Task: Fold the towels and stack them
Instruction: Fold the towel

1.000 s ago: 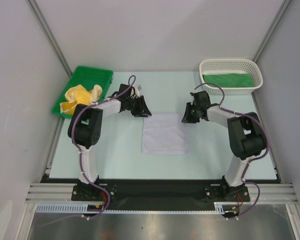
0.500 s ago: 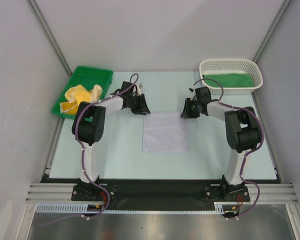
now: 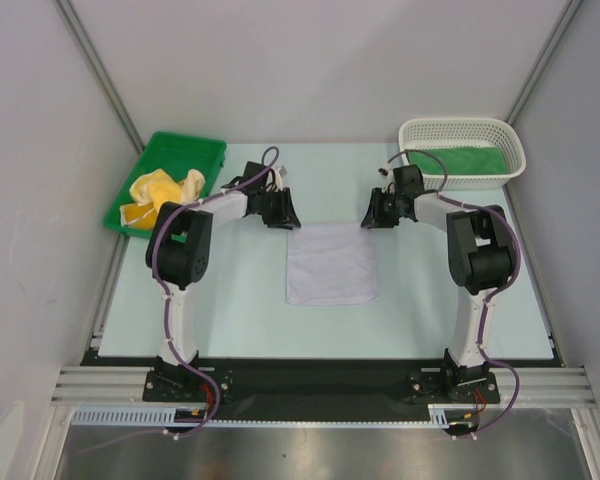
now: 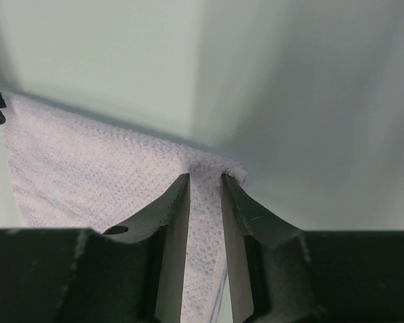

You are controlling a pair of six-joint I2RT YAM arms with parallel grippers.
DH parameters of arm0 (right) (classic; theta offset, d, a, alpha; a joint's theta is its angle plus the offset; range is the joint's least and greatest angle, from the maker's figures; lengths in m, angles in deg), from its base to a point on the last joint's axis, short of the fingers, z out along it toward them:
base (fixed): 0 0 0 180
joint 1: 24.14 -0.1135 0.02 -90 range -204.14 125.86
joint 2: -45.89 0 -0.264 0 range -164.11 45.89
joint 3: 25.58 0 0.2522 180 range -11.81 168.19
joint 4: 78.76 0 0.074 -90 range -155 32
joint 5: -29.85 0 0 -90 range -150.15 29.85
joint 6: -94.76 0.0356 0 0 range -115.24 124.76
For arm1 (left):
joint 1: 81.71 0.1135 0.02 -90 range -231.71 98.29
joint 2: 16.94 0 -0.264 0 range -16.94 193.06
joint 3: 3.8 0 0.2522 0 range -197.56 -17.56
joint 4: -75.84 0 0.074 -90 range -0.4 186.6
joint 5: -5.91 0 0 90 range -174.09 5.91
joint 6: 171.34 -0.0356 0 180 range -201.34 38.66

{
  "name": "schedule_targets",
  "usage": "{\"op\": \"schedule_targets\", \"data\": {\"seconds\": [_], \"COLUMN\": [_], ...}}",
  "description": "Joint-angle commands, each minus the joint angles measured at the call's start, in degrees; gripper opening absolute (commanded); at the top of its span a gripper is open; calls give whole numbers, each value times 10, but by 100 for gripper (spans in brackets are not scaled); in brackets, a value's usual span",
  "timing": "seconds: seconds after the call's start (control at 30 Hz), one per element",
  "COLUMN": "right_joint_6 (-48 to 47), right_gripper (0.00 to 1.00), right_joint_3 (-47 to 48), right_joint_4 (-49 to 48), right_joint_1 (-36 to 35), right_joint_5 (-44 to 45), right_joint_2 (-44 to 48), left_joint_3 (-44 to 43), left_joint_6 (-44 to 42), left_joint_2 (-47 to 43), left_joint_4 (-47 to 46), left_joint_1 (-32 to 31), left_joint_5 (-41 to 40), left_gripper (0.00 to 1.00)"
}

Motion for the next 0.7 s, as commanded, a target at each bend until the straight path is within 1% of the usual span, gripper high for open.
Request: {"op": "schedule_targets", "data": {"seconds": [0.0,0.1,0.17,0.2,0.23,0.27,0.33,0.37,0.47,0.53,0.67], "right_joint_6": [-19,-23,-41,-49,-70,-78,-95,-109,-130,-166,-218], "right_gripper": [31,29,25,24,24,25,27,30,30,31,42], "right_joint_3": [21,27,34,39,50,50,58,61,83,127,177], "right_joint_4": [9,23,34,52,62,73,86,88,103,153,210], "right_joint_1": [7,9,11,14,18,21,27,34,42,43,43], "right_joint_5": [10,8,0,-6,-20,-27,-46,-54,-74,-94,-133], "right_joint_2": [-22,-10,10,17,24,29,35,35,18,-11,-47], "left_joint_3": [-31,-46,-59,-71,-76,-81,-107,-120,-133,-148,-165], "left_joint_6": [-29,-34,-39,-50,-58,-67,-97,-116,-147,-173,-208], "left_joint_2": [16,15,8,-6,-20,-20,-22,-14,4,25,51], "left_joint_4": [21,39,56,68,80,80,106,121,139,165,178], "left_joint_1": [3,5,7,8,9,10,16,22,30,31,35], "left_joint_5": [-19,-22,-13,-5,2,2,17,14,35,35,67], "left_gripper": [40,40,40,41,46,48,48,48,49,49,47]}}
